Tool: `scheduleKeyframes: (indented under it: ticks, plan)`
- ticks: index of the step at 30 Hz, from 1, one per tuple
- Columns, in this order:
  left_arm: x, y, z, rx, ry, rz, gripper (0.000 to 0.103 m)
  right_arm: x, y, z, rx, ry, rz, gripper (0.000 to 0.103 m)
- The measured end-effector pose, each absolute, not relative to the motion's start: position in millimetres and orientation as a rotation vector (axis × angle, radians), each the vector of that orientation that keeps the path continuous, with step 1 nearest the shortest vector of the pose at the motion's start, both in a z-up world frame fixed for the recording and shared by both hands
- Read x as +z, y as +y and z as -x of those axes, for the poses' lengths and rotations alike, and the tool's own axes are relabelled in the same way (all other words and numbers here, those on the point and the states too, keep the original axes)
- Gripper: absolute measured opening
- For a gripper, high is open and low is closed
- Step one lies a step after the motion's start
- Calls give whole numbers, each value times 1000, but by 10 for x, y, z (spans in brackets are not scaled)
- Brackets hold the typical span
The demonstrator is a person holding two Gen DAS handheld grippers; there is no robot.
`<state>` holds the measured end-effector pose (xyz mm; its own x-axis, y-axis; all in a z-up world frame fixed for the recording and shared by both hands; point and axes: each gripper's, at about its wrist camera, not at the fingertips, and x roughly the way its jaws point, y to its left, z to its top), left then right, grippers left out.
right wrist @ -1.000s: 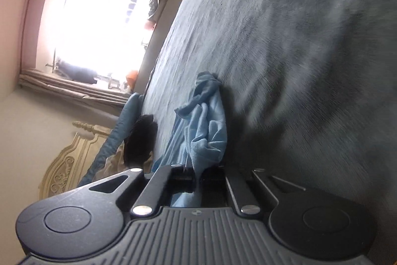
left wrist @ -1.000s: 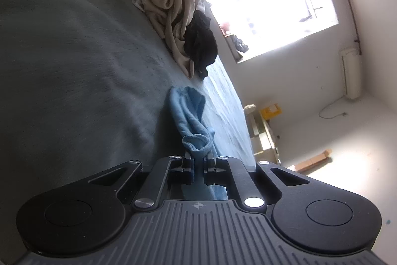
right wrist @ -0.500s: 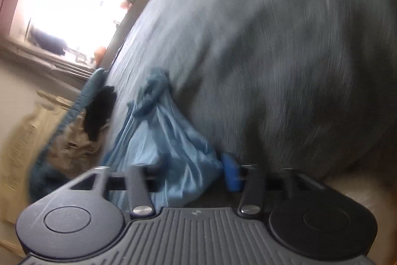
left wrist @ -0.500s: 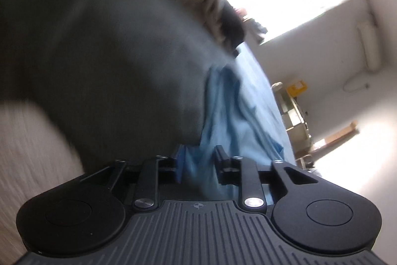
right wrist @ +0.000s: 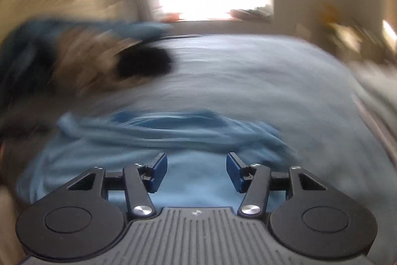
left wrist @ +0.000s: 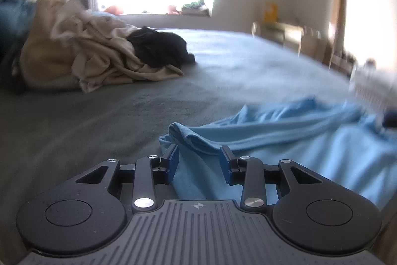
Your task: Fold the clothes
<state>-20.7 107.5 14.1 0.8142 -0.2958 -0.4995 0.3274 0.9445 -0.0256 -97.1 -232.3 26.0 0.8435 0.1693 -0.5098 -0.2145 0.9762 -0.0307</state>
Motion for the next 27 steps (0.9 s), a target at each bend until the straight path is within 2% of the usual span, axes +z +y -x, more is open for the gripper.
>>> scheduleKeyframes:
  ticks: [3, 7, 13, 15, 17, 19, 27]
  plan:
    - [62, 1093, 105, -334, 537, -68, 36, 178, -1650, 763, 400, 482, 334, 56]
    - [-64, 1327, 216, -329, 550, 81, 36, 22, -889, 507, 596, 425, 583, 54]
    - [-221, 1515, 369, -347, 555, 210, 36, -263, -251, 132, 679, 384, 841, 53]
    - [-278, 1554, 371, -359, 551, 234, 36, -334, -155, 32, 684, 389, 895, 49]
    - [-313, 1585, 365, -373, 548, 249, 36, -354, -109, -45, 684, 372, 926, 47]
    - [-339, 1616, 355, -387, 546, 266, 36, -338, -78, -131, 672, 363, 928, 38]
    - [-371, 1691, 375, -418, 536, 321, 36, -166, -128, -733, 629, 422, 684, 38]
